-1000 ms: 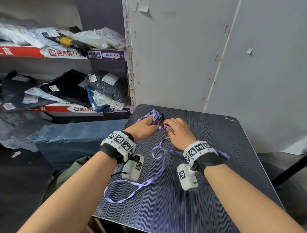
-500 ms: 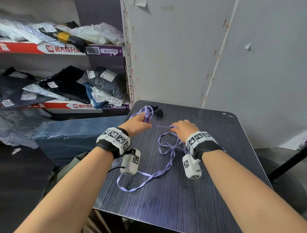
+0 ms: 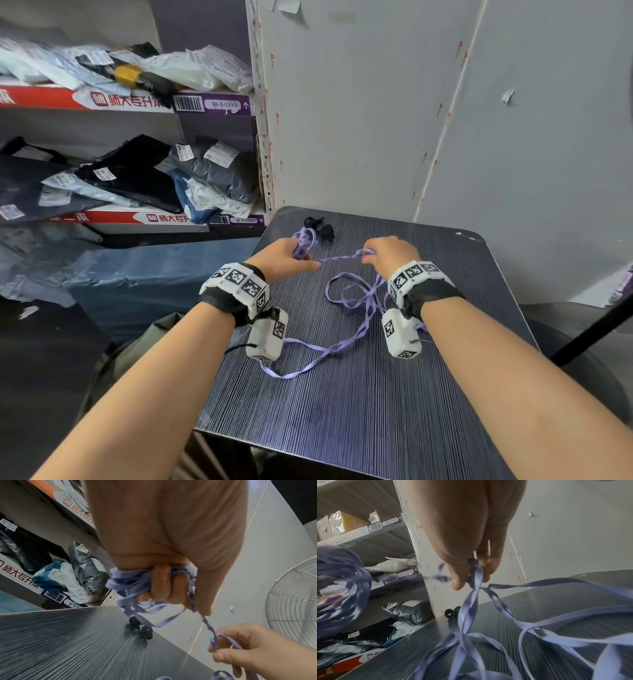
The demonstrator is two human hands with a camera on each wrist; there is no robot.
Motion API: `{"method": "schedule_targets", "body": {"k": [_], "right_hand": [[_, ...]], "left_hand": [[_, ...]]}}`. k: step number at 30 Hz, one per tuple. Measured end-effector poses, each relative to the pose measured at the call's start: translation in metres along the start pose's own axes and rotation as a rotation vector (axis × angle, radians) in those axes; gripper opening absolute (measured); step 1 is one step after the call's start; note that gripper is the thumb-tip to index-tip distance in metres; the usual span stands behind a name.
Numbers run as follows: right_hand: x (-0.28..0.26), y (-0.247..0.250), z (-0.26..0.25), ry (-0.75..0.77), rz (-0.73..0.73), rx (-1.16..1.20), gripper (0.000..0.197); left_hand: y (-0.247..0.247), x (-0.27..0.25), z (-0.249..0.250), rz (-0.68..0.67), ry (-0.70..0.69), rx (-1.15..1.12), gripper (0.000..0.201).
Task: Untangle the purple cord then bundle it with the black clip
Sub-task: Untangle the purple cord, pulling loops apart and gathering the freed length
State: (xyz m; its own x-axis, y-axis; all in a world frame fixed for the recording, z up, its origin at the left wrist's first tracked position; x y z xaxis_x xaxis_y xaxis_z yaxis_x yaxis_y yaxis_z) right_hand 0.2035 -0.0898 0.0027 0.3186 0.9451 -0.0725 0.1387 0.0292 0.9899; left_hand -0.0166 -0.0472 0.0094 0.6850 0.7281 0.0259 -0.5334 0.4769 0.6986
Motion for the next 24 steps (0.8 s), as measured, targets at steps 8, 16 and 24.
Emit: {"method": "schedule_targets", "body": {"k": [8, 16, 24], "right_hand": [[-0.016, -0.002, -0.019, 0.118, 0.009, 0.239, 0.084], [-0.048, -0.008, -0.060, 0.203, 0.048, 0.508, 0.027], [-0.038, -0.012, -0.041, 0.136, 0.268, 0.455, 0.019]], "left_hand": [[0.003, 0.002, 0.013, 0.151, -0.063, -0.012, 0.037], [0.004, 0.005, 0.028, 0.313, -0.117, 0.078, 0.043], [0.006, 0.000, 0.014, 0.273, -0.043, 0.063, 0.046]]}}
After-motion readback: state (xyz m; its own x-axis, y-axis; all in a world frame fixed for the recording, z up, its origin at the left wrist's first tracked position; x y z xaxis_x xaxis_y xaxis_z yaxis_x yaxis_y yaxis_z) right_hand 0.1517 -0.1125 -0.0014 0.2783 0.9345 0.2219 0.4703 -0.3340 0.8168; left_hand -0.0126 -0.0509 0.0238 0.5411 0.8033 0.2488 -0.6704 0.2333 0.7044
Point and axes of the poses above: each hand's wrist, its own x-axis towards the middle knuckle, its own y-axis out of the back of the hand, z = x × y, the point moved 1 cm from there along x, towards the middle knuckle, and after that the axes turned 10 degrees about -y, right-handed, at the moved point
